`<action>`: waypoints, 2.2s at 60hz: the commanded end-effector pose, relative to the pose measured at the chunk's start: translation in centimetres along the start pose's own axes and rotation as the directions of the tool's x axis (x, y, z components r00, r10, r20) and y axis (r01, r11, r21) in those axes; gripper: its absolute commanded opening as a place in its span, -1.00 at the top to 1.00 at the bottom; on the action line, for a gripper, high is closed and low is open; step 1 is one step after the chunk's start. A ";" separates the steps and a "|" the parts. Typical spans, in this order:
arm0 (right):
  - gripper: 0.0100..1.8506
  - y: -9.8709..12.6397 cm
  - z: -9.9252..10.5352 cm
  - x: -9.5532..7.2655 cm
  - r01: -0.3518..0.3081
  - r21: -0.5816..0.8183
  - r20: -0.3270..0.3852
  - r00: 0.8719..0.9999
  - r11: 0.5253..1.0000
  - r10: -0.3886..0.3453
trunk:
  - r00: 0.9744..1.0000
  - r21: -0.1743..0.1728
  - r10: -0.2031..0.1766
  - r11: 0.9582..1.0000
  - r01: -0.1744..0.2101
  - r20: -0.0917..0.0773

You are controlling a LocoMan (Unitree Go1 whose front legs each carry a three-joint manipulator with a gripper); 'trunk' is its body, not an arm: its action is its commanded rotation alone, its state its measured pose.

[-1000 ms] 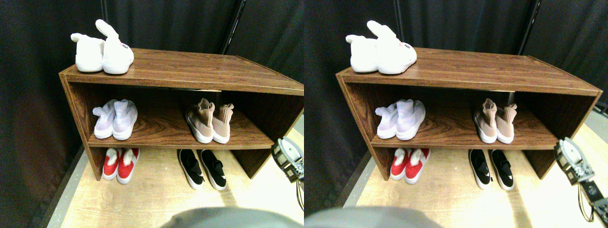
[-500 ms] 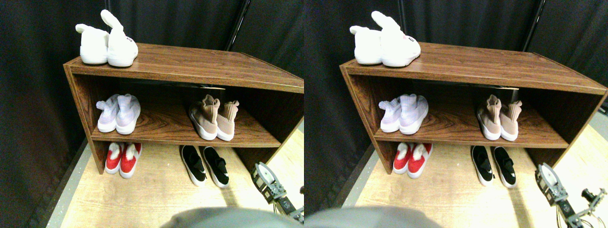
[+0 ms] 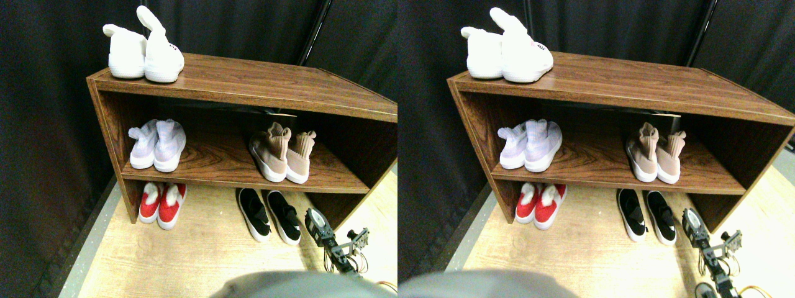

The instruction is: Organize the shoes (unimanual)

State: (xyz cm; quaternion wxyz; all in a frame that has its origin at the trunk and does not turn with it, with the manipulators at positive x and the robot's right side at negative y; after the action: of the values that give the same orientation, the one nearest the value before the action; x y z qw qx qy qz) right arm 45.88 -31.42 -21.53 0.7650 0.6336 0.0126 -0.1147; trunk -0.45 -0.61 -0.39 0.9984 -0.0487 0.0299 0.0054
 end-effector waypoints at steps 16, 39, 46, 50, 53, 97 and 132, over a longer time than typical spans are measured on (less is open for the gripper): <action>0.95 -0.3 0.1 2.5 0.025 0.020 0.044 0.999 0.999 -0.026 | 0.999 -0.030 0.027 0.999 -0.028 -0.025; 0.95 -0.5 -1.9 2.4 0.026 0.008 -0.033 0.999 1.000 -0.026 | 0.998 -0.044 0.049 0.998 -0.050 -0.032; 0.95 -0.3 -2.7 2.4 0.030 0.015 -0.044 0.999 0.999 -0.029 | 0.998 -0.051 0.054 0.997 -0.055 -0.034; 0.95 -0.4 -2.9 2.4 0.029 0.007 -0.045 0.999 1.000 -0.028 | 0.998 -0.053 0.056 0.997 -0.058 -0.032; 0.95 -0.3 -3.3 2.2 0.031 0.010 -0.036 0.999 0.999 -0.030 | 0.998 -0.053 0.056 0.997 -0.058 -0.032; 0.95 0.3 -5.0 1.5 -0.003 0.001 -0.064 0.998 1.000 0.003 | 0.998 -0.052 0.042 0.998 -0.044 -0.040; 0.95 0.6 -4.8 1.7 0.014 0.009 -0.037 0.999 1.000 -0.013 | 0.999 -0.045 0.022 0.999 -0.024 -0.037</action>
State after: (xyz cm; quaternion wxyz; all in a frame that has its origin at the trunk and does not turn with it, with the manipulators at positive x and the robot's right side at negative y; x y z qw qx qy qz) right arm 47.89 -26.99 -23.08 0.7603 0.6356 0.0473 -0.1254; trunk -0.46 -0.67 -0.43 0.9973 -0.0596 0.0399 0.0174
